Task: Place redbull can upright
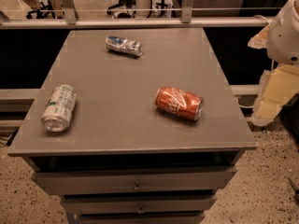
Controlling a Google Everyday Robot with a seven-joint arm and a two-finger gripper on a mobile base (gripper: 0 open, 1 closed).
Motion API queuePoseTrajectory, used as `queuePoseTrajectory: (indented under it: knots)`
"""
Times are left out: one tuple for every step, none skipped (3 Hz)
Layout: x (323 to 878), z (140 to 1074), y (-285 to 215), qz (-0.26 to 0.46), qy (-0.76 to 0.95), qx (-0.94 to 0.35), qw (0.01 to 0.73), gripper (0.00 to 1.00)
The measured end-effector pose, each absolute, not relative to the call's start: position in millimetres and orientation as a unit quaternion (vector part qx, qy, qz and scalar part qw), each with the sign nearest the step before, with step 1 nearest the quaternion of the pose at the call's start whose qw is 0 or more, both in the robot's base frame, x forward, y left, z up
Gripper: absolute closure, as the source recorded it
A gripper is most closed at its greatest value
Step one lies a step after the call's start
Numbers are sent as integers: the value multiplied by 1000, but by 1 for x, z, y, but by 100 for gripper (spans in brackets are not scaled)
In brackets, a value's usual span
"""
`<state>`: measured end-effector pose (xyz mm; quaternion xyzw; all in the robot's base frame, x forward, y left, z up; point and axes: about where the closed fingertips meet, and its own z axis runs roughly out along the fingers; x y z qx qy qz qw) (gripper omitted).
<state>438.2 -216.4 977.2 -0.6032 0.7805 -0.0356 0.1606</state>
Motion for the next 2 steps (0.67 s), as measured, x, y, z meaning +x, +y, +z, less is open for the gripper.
queuePoseTrajectory:
  knots:
    - [438, 977, -216, -36, 780, -603, 161, 0]
    - [470, 971, -183, -20, 775, -608, 172, 0]
